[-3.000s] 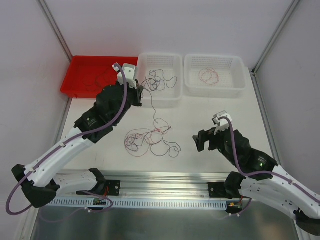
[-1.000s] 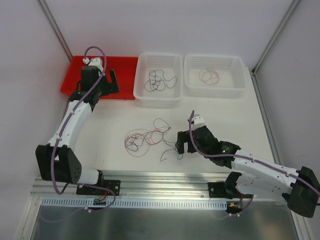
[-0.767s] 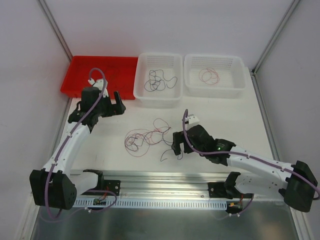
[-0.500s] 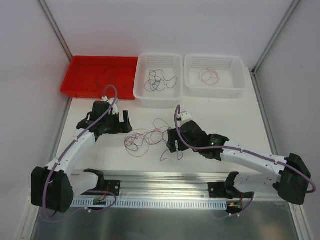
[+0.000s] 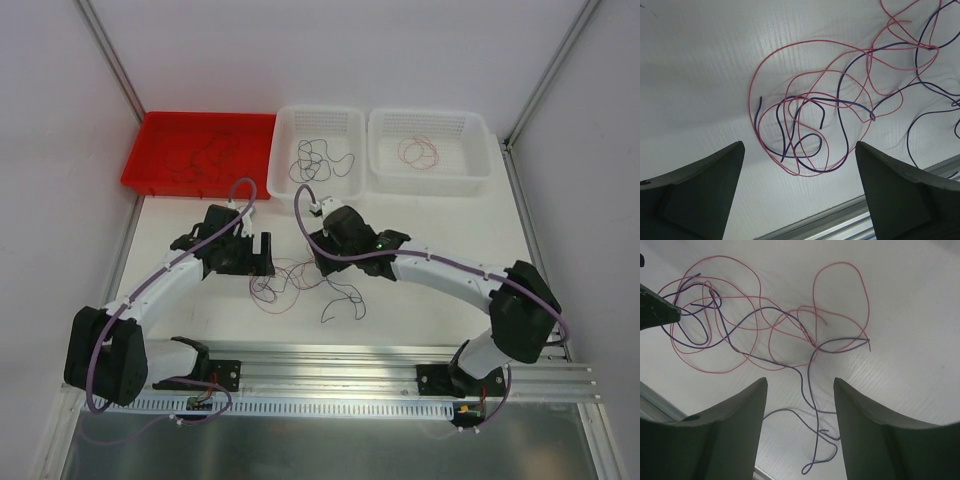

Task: Untangle the cables

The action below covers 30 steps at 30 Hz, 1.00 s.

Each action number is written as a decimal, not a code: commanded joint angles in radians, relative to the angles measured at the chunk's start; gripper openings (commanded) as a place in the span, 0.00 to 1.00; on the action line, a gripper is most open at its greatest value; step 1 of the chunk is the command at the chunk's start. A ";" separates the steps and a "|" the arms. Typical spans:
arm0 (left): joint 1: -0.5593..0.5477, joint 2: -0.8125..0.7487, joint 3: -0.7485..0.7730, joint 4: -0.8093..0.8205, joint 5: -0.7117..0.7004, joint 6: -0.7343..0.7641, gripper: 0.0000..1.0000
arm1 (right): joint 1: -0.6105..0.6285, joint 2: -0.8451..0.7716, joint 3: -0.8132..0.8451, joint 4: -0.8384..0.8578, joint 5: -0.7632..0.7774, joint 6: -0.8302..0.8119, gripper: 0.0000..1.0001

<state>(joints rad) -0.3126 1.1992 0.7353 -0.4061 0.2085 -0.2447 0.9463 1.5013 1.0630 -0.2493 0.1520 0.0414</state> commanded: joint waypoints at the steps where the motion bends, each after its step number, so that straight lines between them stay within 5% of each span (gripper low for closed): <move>1: -0.003 0.020 0.019 -0.011 0.014 0.001 0.94 | -0.014 0.094 0.110 0.012 -0.095 -0.147 0.59; 11: -0.008 0.040 0.027 -0.017 0.022 -0.007 0.95 | -0.030 0.387 0.336 -0.034 -0.193 -0.272 0.56; 18: -0.008 0.053 0.029 -0.019 0.023 -0.014 0.95 | -0.046 0.445 0.353 -0.018 -0.219 -0.253 0.36; 24: -0.008 0.054 0.030 -0.019 0.034 -0.015 0.95 | -0.055 0.367 0.298 0.021 -0.230 -0.233 0.01; 30: -0.008 0.049 0.033 -0.019 0.037 -0.016 0.96 | -0.061 0.136 0.272 0.015 -0.163 -0.222 0.01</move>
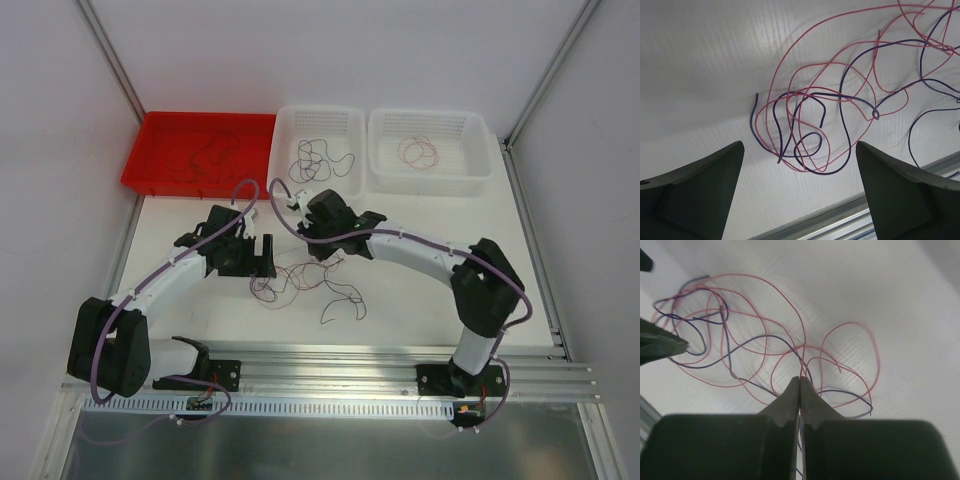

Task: Untangle the cables

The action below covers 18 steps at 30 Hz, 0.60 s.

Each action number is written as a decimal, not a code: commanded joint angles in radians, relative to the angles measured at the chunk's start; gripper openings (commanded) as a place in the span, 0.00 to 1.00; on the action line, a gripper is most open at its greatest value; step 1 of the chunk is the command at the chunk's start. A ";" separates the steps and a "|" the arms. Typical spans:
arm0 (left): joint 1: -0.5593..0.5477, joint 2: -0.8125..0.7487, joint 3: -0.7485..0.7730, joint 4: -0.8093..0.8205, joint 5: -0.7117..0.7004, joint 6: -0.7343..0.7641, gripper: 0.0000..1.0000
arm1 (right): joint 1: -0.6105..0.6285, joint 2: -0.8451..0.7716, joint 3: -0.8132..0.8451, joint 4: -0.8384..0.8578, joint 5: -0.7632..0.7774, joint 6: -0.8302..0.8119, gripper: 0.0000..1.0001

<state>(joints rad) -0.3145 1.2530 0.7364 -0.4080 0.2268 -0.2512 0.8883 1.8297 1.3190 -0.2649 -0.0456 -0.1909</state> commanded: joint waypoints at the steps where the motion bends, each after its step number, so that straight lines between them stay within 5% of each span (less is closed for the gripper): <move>1: -0.006 -0.007 0.031 -0.017 0.020 -0.010 0.96 | -0.005 -0.222 0.031 0.020 0.038 0.010 0.01; 18: -0.006 0.019 0.034 -0.015 0.032 -0.011 0.96 | -0.005 -0.731 0.187 0.047 0.231 -0.022 0.01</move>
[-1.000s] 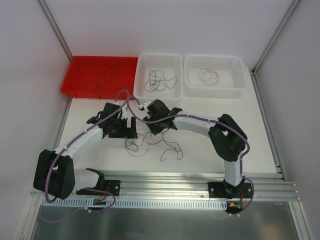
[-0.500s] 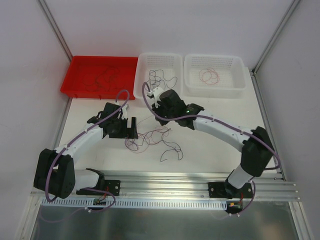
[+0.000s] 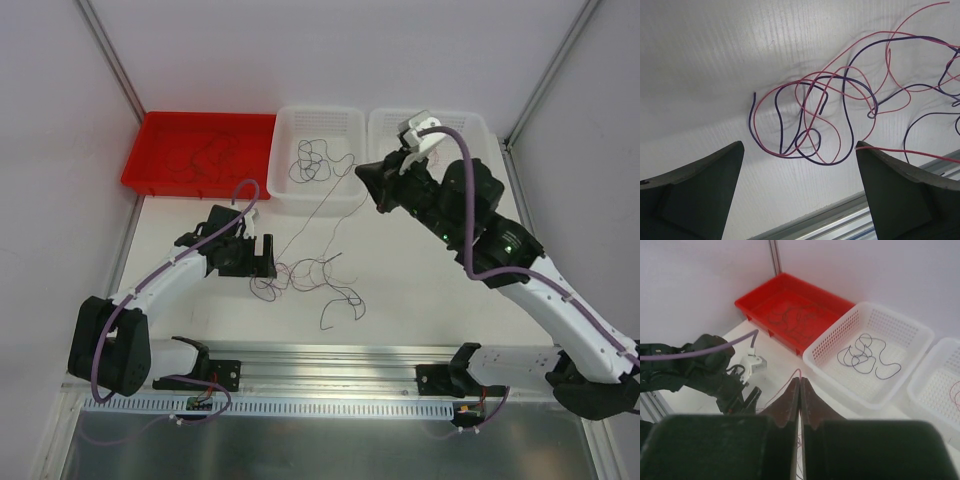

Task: Untangle the cables

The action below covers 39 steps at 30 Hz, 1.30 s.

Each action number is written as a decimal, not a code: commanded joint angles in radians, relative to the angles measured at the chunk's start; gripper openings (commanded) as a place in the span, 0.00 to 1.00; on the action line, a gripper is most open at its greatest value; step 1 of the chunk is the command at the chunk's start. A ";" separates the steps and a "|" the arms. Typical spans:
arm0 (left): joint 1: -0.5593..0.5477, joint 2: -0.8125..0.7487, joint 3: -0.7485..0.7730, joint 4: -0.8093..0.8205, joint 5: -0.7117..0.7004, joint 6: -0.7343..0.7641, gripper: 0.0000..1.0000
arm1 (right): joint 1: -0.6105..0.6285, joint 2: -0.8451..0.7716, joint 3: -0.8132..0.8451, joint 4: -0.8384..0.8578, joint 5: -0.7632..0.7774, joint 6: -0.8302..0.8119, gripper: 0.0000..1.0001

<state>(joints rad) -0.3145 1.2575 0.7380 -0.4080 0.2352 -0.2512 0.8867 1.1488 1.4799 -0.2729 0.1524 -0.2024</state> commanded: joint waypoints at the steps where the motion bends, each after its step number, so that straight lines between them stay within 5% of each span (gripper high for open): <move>1: -0.006 0.014 0.031 -0.017 0.026 -0.011 0.96 | -0.002 -0.066 0.028 0.063 0.036 -0.011 0.01; 19: -0.008 0.052 0.035 -0.026 0.006 -0.014 0.96 | -0.005 -0.276 0.057 0.106 0.433 -0.221 0.01; 26: -0.035 0.004 0.034 -0.022 0.032 -0.124 0.96 | -0.003 -0.238 0.033 -0.076 0.503 -0.163 0.01; 33: -0.309 -0.046 0.030 0.132 -0.097 -0.428 0.96 | -0.003 -0.245 -0.092 -0.202 0.533 -0.020 0.01; 39: -0.552 0.127 0.185 0.176 -0.318 -0.534 0.97 | -0.005 -0.277 -0.151 -0.304 0.507 0.092 0.01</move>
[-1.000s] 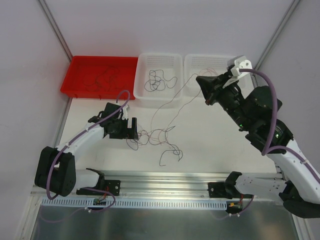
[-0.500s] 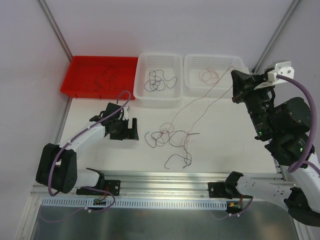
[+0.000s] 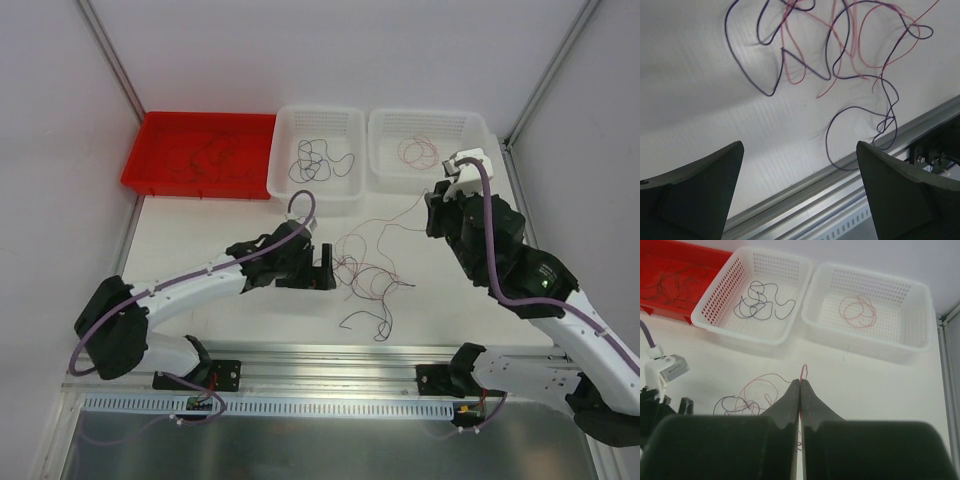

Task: Untangle the cables

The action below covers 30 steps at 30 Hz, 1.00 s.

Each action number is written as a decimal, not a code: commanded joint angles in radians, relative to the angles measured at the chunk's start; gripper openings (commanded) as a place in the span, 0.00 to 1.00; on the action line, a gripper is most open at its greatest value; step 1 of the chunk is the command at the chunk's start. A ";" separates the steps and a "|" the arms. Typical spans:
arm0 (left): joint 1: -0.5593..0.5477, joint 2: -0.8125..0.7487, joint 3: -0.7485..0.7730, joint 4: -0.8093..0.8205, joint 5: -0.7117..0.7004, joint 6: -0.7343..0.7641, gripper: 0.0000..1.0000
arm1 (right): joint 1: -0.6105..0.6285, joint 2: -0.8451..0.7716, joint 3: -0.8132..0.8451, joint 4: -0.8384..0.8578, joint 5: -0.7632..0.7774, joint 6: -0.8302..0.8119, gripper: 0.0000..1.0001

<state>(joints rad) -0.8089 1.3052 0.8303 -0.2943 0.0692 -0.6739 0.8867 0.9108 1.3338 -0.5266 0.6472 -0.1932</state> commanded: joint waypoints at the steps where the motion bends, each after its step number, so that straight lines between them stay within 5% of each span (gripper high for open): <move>1: -0.074 0.109 0.116 0.066 -0.196 -0.121 0.97 | -0.003 -0.058 -0.018 -0.056 0.011 0.107 0.01; 8: -0.177 0.380 0.306 0.067 -0.354 -0.210 0.97 | -0.005 -0.159 -0.103 -0.101 -0.003 0.182 0.01; 16: -0.194 0.522 0.357 0.061 -0.445 -0.256 0.92 | -0.003 -0.231 -0.082 -0.168 0.022 0.176 0.01; 27: -0.138 0.510 0.280 -0.049 -0.560 -0.207 0.50 | -0.003 -0.300 -0.041 -0.237 0.100 0.135 0.01; 30: -0.066 0.427 0.202 -0.068 -0.577 -0.184 0.46 | -0.003 -0.302 -0.016 -0.260 0.146 0.113 0.01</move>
<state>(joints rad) -0.9478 1.8187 1.0996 -0.2729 -0.4347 -0.8867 0.8867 0.6174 1.2671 -0.7601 0.7185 -0.0452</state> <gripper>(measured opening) 0.473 0.013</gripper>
